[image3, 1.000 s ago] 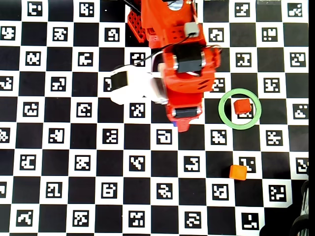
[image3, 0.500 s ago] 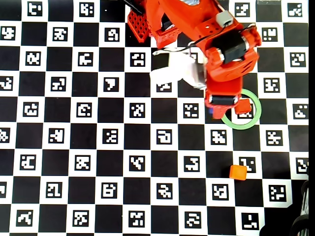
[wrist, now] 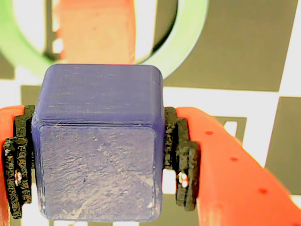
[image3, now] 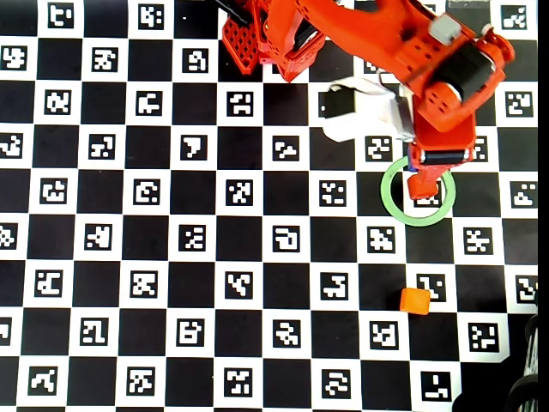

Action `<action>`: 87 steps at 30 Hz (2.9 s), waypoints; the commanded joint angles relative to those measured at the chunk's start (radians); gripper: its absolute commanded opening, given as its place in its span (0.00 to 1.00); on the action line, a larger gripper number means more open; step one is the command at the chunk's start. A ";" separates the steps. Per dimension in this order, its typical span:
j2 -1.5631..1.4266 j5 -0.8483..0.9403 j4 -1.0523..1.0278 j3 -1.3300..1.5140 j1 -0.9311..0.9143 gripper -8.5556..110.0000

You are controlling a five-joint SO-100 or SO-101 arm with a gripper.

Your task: Grab the red cube then put it in the green circle then put the blue cube on top and finally the orange cube on top

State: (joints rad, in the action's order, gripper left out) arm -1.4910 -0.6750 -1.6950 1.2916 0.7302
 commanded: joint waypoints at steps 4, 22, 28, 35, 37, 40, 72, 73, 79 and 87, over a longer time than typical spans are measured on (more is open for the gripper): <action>0.038 0.021 0.080 -0.040 0.005 0.13; 0.092 -0.008 0.216 0.041 0.046 0.13; 0.097 -0.005 0.259 0.075 0.061 0.12; 0.120 0.003 0.273 0.081 0.061 0.12; 0.120 0.005 0.279 0.089 0.060 0.12; 0.120 0.006 0.290 0.103 0.055 0.12; 0.069 0.035 0.344 0.175 -0.003 0.12; 0.071 0.034 0.347 0.175 -0.003 0.12; 0.077 0.025 0.356 0.169 0.009 0.12; 0.077 0.023 0.360 0.161 0.057 0.12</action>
State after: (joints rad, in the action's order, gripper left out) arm -1.3407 -0.6489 -1.3438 1.4987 0.7670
